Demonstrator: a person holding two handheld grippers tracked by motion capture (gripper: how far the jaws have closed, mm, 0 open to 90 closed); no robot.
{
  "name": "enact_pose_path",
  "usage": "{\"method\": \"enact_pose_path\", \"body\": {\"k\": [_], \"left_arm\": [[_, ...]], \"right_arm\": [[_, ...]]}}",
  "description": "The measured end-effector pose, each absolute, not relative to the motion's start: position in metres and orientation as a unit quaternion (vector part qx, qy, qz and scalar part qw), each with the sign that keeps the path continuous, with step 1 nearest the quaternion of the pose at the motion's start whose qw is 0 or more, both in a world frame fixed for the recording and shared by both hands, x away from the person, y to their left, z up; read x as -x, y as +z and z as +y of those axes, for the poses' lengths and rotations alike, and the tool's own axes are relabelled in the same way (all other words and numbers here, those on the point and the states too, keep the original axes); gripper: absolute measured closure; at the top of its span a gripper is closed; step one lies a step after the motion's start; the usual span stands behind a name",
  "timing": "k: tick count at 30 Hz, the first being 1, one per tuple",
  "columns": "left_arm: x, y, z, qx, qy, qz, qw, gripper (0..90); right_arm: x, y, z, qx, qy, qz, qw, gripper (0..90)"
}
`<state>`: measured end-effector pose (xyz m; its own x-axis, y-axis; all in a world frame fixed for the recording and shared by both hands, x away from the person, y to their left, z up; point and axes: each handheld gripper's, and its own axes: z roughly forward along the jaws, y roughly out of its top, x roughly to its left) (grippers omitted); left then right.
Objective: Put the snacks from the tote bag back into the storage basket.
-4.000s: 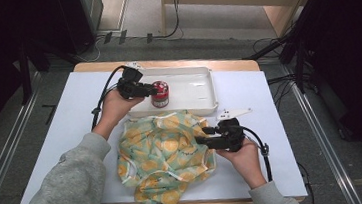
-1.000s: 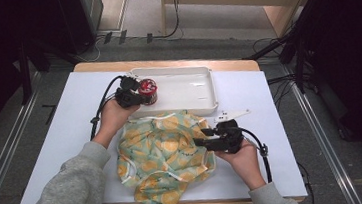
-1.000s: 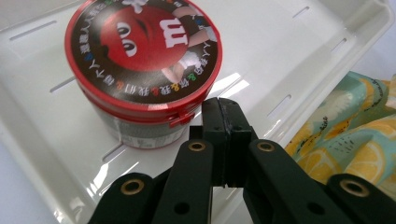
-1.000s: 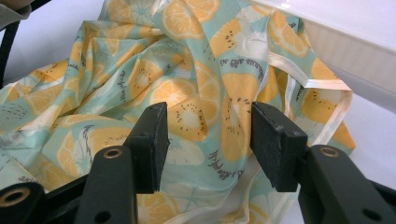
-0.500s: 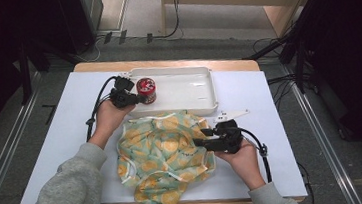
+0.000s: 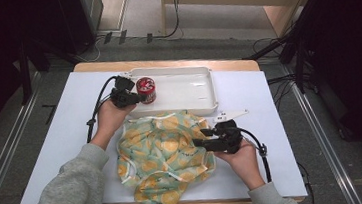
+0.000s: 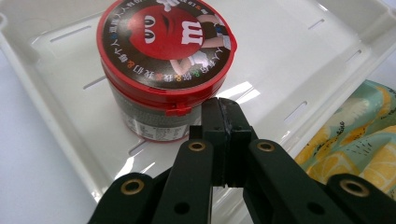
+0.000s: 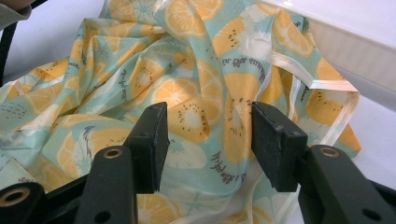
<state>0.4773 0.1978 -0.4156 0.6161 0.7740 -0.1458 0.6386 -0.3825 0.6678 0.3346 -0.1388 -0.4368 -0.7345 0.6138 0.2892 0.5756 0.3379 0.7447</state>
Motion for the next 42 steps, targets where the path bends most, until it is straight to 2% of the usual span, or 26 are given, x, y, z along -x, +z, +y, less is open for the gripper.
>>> {"method": "enact_pose_path", "body": {"k": [22,42], "left_arm": [[-0.49,-0.417,0.217,-0.795,0.106,0.463,0.377,90.0],[-0.509,-0.413,0.217,-0.798,0.117,0.468,0.36,90.0]], "right_arm": [[-0.334,-0.437,-0.137,-0.363,0.447,0.817,0.02,49.0],[-0.333,-0.437,-0.137,-0.362,0.444,0.819,0.02,49.0]]}}
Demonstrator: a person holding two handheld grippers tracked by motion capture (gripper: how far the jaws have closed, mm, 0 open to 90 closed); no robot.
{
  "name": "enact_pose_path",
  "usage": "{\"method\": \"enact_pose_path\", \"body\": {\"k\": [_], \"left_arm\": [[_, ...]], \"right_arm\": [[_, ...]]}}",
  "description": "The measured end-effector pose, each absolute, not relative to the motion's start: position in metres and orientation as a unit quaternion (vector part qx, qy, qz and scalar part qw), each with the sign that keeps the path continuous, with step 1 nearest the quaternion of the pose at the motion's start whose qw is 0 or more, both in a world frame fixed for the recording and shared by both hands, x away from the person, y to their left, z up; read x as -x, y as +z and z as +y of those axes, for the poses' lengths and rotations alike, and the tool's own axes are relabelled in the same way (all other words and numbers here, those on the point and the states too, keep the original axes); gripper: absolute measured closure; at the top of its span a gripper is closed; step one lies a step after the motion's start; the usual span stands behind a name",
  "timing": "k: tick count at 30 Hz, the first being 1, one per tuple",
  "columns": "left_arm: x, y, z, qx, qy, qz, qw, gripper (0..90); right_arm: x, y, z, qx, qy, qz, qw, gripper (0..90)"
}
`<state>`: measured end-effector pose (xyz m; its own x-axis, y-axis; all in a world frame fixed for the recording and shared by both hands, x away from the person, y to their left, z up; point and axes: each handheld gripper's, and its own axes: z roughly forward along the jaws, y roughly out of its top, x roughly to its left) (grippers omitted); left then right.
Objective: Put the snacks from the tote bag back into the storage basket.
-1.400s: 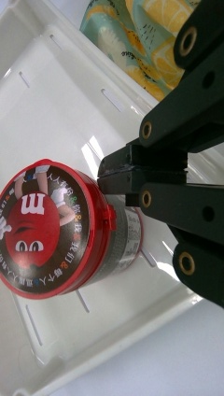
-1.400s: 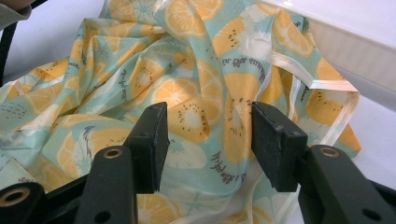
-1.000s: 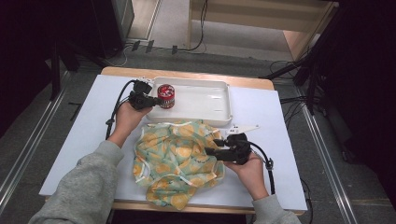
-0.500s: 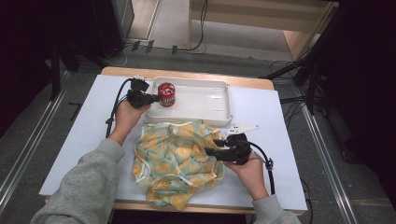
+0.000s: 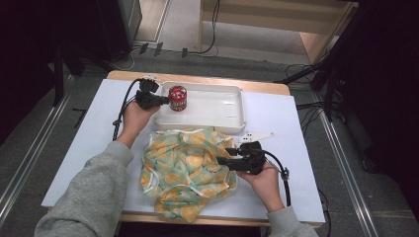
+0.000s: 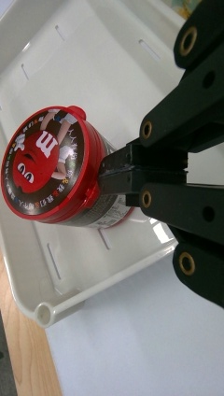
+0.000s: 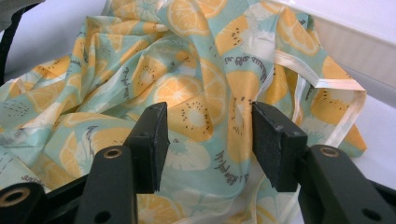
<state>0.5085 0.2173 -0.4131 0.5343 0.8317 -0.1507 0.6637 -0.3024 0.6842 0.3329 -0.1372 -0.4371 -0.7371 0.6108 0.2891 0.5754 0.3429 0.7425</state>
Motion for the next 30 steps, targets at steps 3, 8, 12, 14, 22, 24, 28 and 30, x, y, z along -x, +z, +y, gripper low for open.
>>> {"method": "enact_pose_path", "body": {"k": [3,8,12,14,22,24,28,30], "left_arm": [[-0.511,-0.412,0.217,-0.797,0.115,0.47,0.362,90.0],[-0.514,-0.413,0.216,-0.797,0.119,0.47,0.361,90.0],[-0.517,-0.416,0.219,-0.793,0.119,0.476,0.361,90.0],[-0.517,-0.416,0.22,-0.791,0.117,0.479,0.362,90.0],[-0.516,-0.414,0.221,-0.792,0.107,0.478,0.365,89.0],[-0.515,-0.413,0.222,-0.794,0.105,0.477,0.363,88.6],[-0.511,-0.409,0.222,-0.798,0.101,0.472,0.36,87.1],[-0.509,-0.406,0.222,-0.8,0.099,0.469,0.36,86.4]], "right_arm": [[-0.333,-0.437,-0.137,-0.363,0.444,0.819,0.019,49.0],[-0.332,-0.437,-0.137,-0.362,0.444,0.819,0.02,49.0],[-0.332,-0.437,-0.137,-0.363,0.445,0.818,0.019,49.0],[-0.332,-0.437,-0.137,-0.362,0.445,0.819,0.019,49.0],[-0.332,-0.437,-0.137,-0.359,0.447,0.819,0.021,49.0],[-0.332,-0.436,-0.137,-0.359,0.447,0.82,0.021,49.1],[-0.332,-0.436,-0.137,-0.36,0.447,0.818,0.021,49.1],[-0.332,-0.436,-0.137,-0.36,0.448,0.818,0.022,49.1]]}}
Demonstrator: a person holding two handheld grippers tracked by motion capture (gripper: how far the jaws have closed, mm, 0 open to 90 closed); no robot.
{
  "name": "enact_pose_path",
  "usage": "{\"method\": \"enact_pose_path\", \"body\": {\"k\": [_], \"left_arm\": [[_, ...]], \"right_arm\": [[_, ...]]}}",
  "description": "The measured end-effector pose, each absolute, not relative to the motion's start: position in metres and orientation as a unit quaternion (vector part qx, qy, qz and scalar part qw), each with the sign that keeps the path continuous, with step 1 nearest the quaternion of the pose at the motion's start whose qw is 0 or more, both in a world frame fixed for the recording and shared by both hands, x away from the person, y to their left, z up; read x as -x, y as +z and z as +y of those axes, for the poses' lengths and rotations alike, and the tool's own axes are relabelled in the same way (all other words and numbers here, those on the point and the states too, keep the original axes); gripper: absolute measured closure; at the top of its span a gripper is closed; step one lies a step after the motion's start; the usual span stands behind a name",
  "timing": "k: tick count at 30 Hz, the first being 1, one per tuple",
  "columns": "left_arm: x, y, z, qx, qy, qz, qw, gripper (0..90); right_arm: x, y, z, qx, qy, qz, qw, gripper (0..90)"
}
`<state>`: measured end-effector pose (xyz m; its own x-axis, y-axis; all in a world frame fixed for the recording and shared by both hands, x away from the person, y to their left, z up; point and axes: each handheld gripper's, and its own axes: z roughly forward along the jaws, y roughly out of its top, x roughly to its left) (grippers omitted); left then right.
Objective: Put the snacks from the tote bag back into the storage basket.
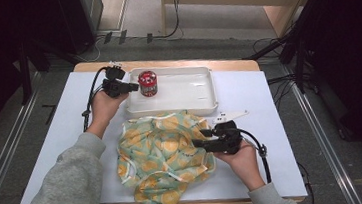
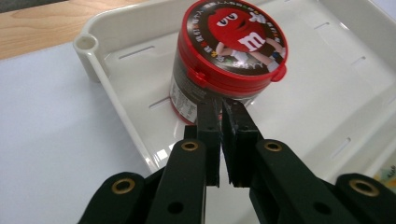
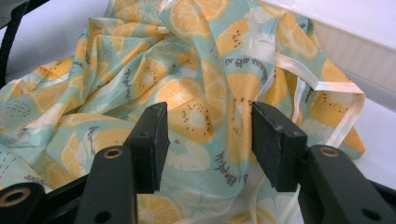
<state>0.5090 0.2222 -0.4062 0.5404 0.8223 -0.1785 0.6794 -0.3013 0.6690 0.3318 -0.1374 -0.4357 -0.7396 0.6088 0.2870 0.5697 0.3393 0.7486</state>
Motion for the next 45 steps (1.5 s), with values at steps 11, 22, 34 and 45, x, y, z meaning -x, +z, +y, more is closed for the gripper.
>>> {"method": "enact_pose_path", "body": {"k": [11,22,34,45], "left_arm": [[-0.495,-0.398,0.219,-0.811,0.075,0.451,0.364,66.6],[-0.481,-0.392,0.217,-0.826,0.053,0.43,0.359,49.4],[-0.467,-0.388,0.217,-0.83,0.033,0.42,0.365,42.1],[-0.452,-0.384,0.214,-0.835,0.025,0.406,0.372,39.9]], "right_arm": [[-0.332,-0.436,-0.137,-0.358,0.448,0.819,0.023,49.1],[-0.332,-0.436,-0.137,-0.358,0.447,0.819,0.023,49.0],[-0.332,-0.436,-0.137,-0.357,0.447,0.82,0.023,49.0],[-0.332,-0.436,-0.137,-0.357,0.447,0.82,0.023,49.0]]}}
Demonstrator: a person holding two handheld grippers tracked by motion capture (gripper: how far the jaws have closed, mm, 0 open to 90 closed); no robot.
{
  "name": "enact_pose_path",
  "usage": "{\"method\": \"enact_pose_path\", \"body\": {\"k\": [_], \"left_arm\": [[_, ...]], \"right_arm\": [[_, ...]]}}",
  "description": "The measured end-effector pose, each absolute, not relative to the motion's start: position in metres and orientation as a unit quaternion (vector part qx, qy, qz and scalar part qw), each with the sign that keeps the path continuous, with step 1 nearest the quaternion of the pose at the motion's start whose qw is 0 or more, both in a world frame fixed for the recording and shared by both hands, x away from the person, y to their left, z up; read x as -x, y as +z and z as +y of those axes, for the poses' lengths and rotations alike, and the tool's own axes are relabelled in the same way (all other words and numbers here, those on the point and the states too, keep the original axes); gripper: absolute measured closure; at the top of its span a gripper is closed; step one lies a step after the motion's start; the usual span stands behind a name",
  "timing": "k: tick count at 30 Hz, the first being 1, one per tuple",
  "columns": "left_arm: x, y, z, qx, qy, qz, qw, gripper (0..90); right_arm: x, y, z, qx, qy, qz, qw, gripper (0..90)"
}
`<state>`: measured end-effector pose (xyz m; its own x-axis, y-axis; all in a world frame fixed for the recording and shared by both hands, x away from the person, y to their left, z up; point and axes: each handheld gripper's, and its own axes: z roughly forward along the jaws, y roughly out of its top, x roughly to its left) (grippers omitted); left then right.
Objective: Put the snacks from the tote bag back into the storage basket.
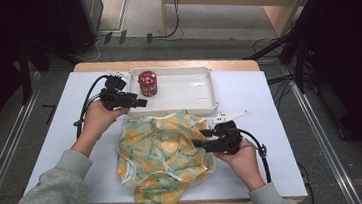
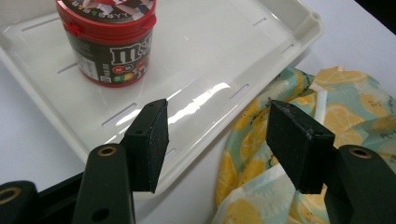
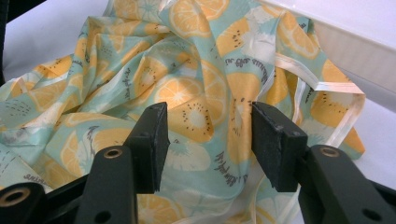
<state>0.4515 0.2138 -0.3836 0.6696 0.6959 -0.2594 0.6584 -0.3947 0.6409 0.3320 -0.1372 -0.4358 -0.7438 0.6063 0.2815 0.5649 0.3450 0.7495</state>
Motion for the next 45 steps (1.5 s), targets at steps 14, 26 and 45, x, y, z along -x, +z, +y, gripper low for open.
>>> {"method": "enact_pose_path", "body": {"k": [14,26,45], "left_arm": [[-0.426,-0.383,0.211,-0.839,0.019,0.393,0.375,38.8],[-0.401,-0.389,0.214,-0.842,0.017,0.383,0.38,37.6],[-0.362,-0.393,0.233,-0.84,0.017,0.375,0.392,36.0]], "right_arm": [[-0.333,-0.435,-0.138,-0.357,0.449,0.819,0.025,48.9],[-0.333,-0.435,-0.138,-0.358,0.449,0.818,0.026,48.6],[-0.335,-0.433,-0.141,-0.361,0.452,0.815,0.026,48.3]]}}
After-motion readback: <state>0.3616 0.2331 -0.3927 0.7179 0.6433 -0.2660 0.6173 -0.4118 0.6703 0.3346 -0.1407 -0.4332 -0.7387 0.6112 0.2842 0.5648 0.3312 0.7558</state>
